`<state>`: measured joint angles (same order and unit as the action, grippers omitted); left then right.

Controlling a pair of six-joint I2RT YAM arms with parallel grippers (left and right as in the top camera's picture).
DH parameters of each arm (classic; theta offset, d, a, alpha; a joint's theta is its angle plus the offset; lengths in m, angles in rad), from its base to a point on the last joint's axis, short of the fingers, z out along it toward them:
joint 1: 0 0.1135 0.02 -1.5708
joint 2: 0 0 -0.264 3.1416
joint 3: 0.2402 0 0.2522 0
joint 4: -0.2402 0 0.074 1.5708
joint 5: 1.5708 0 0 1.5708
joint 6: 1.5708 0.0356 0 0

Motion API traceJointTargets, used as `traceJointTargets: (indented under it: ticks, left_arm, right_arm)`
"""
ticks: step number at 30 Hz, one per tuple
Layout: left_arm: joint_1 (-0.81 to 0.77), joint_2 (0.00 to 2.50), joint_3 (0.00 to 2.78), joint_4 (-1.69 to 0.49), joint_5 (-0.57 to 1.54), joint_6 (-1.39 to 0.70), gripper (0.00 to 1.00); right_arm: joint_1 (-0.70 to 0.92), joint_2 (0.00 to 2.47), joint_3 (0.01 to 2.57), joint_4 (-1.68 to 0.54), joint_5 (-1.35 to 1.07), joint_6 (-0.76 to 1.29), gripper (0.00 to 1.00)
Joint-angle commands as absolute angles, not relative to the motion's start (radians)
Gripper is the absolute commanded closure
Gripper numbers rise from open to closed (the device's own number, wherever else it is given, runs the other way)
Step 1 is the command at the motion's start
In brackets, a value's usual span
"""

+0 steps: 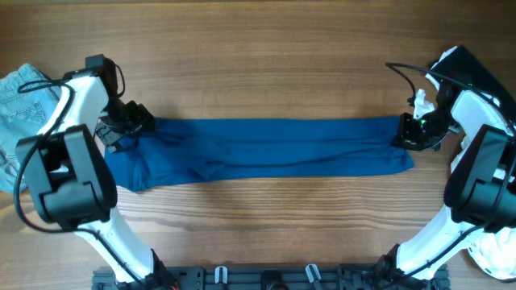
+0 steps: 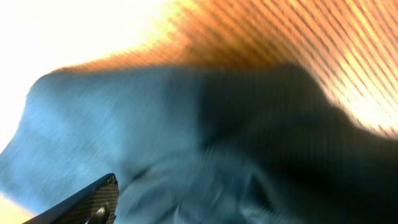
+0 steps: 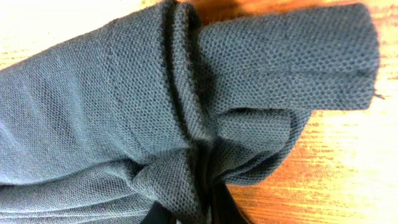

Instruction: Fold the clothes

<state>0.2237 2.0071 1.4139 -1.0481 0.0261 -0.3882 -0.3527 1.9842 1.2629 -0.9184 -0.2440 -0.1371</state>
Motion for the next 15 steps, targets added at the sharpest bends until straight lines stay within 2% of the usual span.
traceJointTargets:
  ticks: [1,2,3,4,9,15]
  left_arm:
    - [0.241,1.860,1.454,-1.078,0.037,-0.397,0.16]
    - [0.241,1.833,1.454,-1.089,0.036,-0.397,0.14]
    - [0.241,1.809,1.454,-1.098,0.036,-0.397,0.03]
    - [0.241,1.794,1.454,-1.105,0.036,-0.397,0.00]
    - [0.241,1.777,1.453,-1.119,0.036,-0.397,0.00]
    - [0.241,1.779,1.452,-1.144,0.036,-0.397,0.00]
  right_arm:
    - [-0.353,2.010,1.291,-0.900,-0.255,-0.131,0.96]
    - [-0.361,2.000,1.325,-0.914,-0.242,-0.089,0.96]
    - [-0.369,1.984,1.359,-0.929,-0.234,-0.043,0.96]
    - [-0.372,1.968,1.386,-0.941,-0.243,-0.023,0.96]
    - [-0.296,1.848,1.467,-1.056,-0.245,-0.078,0.96]
    - [-0.013,1.793,1.466,-1.100,-0.314,0.014,0.96]
